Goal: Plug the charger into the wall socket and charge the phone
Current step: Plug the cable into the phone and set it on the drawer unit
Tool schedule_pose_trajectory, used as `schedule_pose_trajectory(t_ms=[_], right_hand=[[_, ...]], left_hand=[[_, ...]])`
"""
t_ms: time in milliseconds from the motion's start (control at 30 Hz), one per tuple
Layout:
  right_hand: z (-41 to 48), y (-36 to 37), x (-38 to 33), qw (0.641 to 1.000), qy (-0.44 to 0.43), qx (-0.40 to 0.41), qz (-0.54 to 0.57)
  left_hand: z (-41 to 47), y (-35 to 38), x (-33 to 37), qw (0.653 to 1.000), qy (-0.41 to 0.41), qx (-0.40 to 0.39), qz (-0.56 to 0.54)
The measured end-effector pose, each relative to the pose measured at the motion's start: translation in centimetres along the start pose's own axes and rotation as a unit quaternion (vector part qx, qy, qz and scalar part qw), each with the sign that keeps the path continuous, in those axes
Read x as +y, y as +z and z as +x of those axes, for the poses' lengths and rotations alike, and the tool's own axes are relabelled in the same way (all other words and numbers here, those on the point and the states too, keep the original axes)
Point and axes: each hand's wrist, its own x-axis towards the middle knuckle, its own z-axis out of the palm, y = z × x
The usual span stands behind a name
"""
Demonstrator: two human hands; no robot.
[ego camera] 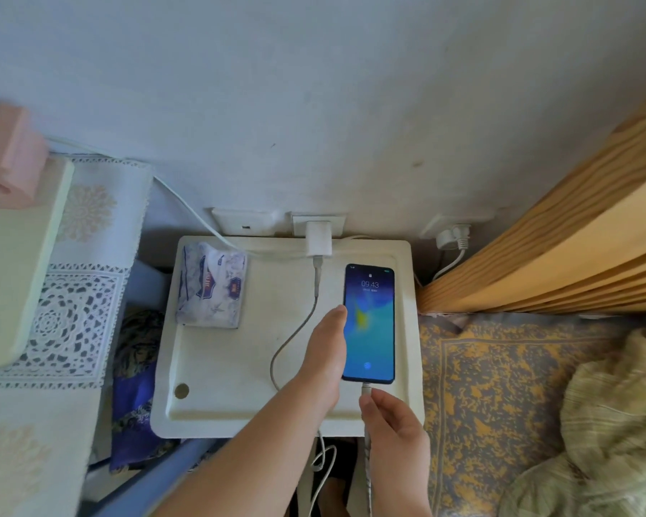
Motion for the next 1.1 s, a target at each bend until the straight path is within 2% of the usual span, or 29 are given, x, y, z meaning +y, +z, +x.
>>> schedule_pose_trajectory(t_ms=[300,600,667,733,867,933,1100], right_hand=[[3.1,-0.6,-0.8,0.998,-0.002,-0.025,-0.050],[4.6,-0.1,-0.6,0.999,-0.005,-0.001,-0.050],[4.7,0.0,-0.5,0.999,0.006,0.006,-0.044],[4.9,0.2,-0.5,0.999,0.013,0.011,-0.040],[5.1,0.6,-0.7,0.999,0.014,0.018,-0.041],[5.3,0.7,-0.7,0.998,0.010,0.024,-0.052],[5.8,0.6,-0.4,0.993,-0.033,0.029,-0.109]], left_hand=[[2.7,1.1,-0.3,0.999,-0.013,0.030,0.015],[3.8,1.5,1.1,0.999,-0.030,0.024,0.023],[3.8,1.8,1.3,0.997,-0.007,0.025,0.067],[3.4,2.1,1.4,0.989,0.058,0.021,0.136],[2.9,1.9,0.4,0.965,0.165,0.027,0.201],[2.9,1.6,-0.1,0.950,0.183,0.040,0.248],[2.8,0.7,-0.8,0.948,0.163,0.036,0.272]])
